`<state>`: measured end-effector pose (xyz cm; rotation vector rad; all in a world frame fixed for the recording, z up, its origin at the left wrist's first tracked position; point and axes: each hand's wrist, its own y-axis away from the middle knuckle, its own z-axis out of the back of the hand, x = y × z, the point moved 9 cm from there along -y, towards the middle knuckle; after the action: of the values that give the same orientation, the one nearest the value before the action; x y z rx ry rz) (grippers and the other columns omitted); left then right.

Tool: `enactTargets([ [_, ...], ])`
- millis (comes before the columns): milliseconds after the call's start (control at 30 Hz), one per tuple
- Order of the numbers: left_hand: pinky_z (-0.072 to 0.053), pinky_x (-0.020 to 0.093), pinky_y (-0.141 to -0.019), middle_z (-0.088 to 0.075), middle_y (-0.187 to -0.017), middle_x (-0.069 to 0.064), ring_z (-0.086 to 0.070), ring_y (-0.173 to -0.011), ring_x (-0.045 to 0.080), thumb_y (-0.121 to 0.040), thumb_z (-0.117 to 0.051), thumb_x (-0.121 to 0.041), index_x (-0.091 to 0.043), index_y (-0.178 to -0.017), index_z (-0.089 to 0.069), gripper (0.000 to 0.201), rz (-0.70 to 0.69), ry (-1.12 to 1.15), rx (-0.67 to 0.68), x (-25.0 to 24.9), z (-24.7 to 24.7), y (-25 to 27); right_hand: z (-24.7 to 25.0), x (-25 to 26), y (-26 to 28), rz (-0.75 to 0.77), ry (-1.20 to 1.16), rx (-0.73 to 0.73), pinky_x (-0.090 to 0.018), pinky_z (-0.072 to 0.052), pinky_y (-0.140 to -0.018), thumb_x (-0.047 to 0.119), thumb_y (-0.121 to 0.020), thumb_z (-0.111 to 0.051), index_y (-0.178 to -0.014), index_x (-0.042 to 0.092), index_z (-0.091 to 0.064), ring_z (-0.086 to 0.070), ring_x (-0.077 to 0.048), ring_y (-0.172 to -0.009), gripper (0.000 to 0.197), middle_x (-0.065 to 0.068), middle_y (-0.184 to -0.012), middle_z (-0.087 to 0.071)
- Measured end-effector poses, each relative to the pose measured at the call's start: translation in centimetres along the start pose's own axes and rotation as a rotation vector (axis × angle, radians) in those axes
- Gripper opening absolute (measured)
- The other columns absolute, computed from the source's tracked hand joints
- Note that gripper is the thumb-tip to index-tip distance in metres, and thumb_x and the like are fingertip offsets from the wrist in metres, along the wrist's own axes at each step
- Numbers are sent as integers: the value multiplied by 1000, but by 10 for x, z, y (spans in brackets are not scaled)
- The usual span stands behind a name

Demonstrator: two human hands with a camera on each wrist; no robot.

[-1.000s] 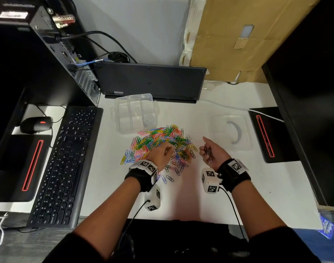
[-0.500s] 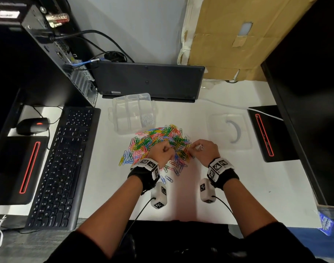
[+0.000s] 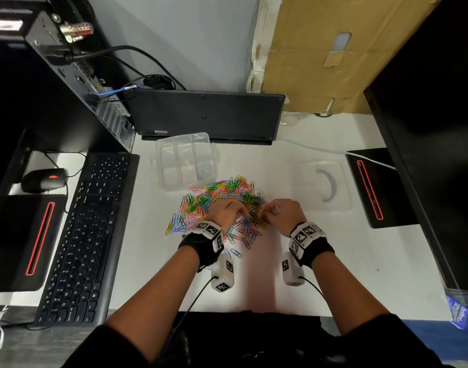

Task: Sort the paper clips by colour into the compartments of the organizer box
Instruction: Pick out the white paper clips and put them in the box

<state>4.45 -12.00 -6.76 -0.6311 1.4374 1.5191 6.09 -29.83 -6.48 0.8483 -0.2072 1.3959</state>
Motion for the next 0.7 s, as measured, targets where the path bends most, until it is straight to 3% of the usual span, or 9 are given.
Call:
enactTargets([
  [67,-23,25,-48,-42,-42,-8,-32,-36,7,-93,-40,-12,-23,-55,-67,49,17,-5,-33,0,7,0,-2,-5,0,-36,-63,42,-25,-48,-69,29,-88,-70,-90,13,-77,-59,-12,-72,17,5,-78,-68],
  [133,-27,25,-52,-42,-41,-7,-34,-40,11,-94,-43,-12,-19,-60,-70,44,23,-57,-78,-3,19,1,-9,-17,2,-137,-257,126,-23,-36,-46,32,-91,-66,-90,11,-76,-43,-11,-49,23,4,-59,-51],
  [167,-28,24,-53,-43,-40,-8,-36,-42,12,-93,-44,-12,-17,-63,-71,41,29,-87,-96,-4,26,1,-13,-21,4,-195,-386,160,-23,-28,-43,31,-91,-66,-91,8,-75,-34,-12,-46,24,0,-59,-43],
  [300,-29,23,-49,-46,-41,-9,-39,-45,12,-91,-45,-12,-17,-68,-74,37,51,-192,-138,-9,54,-1,-16,-27,8,-294,-611,155,-23,-19,-44,27,-92,-66,-89,8,-73,-22,-14,-48,20,-4,-64,-30],
  [467,-38,25,-53,-51,-46,-10,-44,-49,15,-92,-44,-17,-20,-74,-74,35,82,-169,-178,-19,81,-1,-18,-21,11,-363,-650,189,-21,-18,-40,41,-93,-63,-77,12,-58,-20,-11,-45,33,2,-60,-30],
  [533,-48,33,-56,-66,-71,3,-57,-61,23,-94,-43,-18,-19,-78,-74,35,84,-150,-206,-23,88,-3,-25,-18,12,-472,-885,241,-19,-17,-33,43,-98,-55,-69,17,-50,-19,-8,-41,39,6,-54,-28],
  [600,-50,36,-59,-66,-94,18,-62,-76,35,-96,-41,-18,-18,-81,-74,36,103,-115,-259,-23,100,-11,-38,-6,11,-613,-1310,304,-18,-16,-27,39,-101,-48,-62,17,-47,-20,-7,-34,45,6,-50,-28],
  [633,-46,31,-54,-65,-91,18,-61,-72,34,-96,-40,-17,-18,-82,-72,35,137,-81,-277,-22,105,-16,-41,2,9,-676,-1502,328,-18,-18,-25,35,-102,-44,-59,15,-47,-23,-8,-31,48,5,-48,-30],
  [700,-35,19,-43,-53,-63,7,-47,-46,21,-97,-35,-8,-16,-82,-66,35,196,74,-282,-18,117,-29,-38,17,-2,-710,-1755,333,-16,-25,-29,23,-99,-42,-54,11,-47,-30,-9,-29,47,2,-46,-34],
])
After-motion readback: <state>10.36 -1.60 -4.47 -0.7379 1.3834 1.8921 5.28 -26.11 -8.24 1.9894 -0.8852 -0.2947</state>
